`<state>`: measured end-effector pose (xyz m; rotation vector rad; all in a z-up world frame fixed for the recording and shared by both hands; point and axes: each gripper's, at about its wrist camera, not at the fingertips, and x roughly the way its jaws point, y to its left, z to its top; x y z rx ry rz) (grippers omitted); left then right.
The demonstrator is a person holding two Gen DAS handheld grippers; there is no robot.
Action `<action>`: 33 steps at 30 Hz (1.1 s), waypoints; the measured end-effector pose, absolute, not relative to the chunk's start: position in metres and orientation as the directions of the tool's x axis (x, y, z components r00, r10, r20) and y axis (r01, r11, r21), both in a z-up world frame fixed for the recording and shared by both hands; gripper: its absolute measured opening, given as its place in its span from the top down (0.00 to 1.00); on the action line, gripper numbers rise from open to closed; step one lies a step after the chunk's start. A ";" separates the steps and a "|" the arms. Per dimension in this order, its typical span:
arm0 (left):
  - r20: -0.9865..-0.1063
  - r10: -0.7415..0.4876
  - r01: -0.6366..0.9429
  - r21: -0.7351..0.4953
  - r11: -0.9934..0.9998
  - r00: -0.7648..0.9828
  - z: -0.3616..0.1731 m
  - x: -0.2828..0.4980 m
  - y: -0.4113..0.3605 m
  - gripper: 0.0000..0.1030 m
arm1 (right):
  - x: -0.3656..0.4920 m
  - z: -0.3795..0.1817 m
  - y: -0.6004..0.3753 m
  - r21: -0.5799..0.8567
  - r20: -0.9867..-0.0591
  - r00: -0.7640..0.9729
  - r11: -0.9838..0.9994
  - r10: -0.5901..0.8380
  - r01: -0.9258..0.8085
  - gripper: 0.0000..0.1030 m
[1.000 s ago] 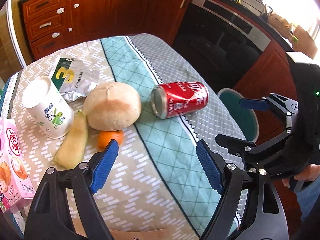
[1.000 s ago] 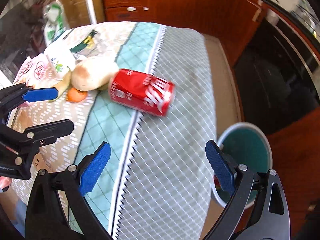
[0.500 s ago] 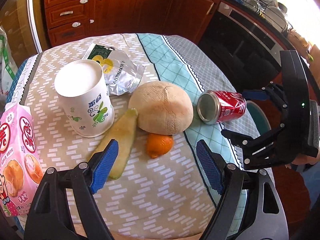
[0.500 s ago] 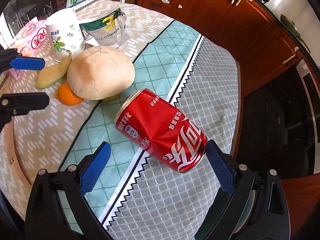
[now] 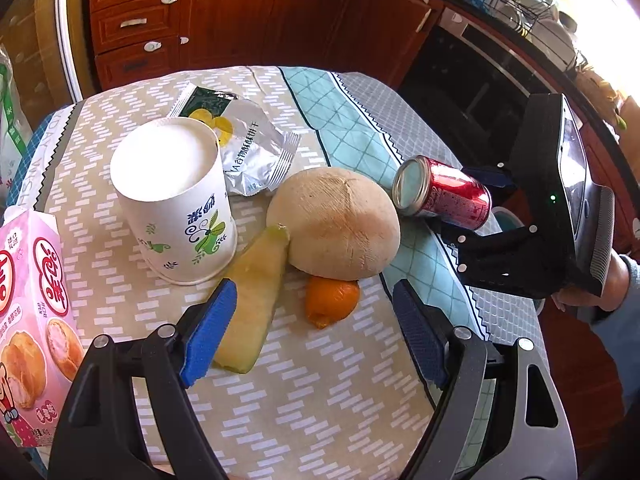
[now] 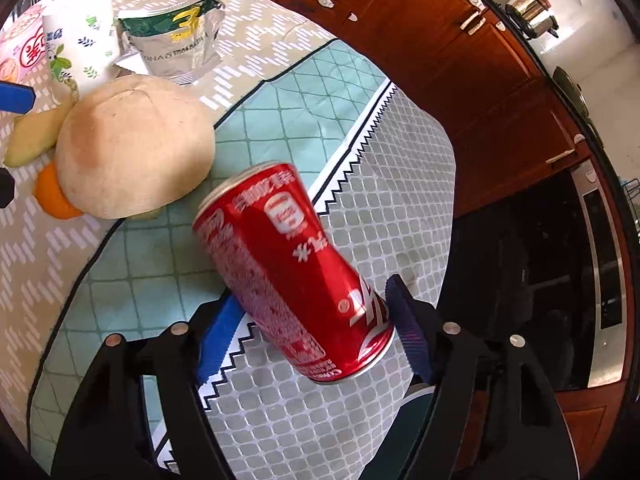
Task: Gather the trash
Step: 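Grasp the red can with the right tool while the left tool grasps the white paper cup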
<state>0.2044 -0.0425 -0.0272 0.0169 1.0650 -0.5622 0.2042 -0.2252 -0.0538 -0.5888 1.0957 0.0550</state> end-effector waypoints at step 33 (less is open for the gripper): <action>-0.838 -0.263 0.331 -0.105 0.938 0.479 -0.015 0.261 -0.002 0.22 | 0.146 -0.020 -0.198 -0.067 -0.941 0.338 0.987 -0.015 -0.143 0.37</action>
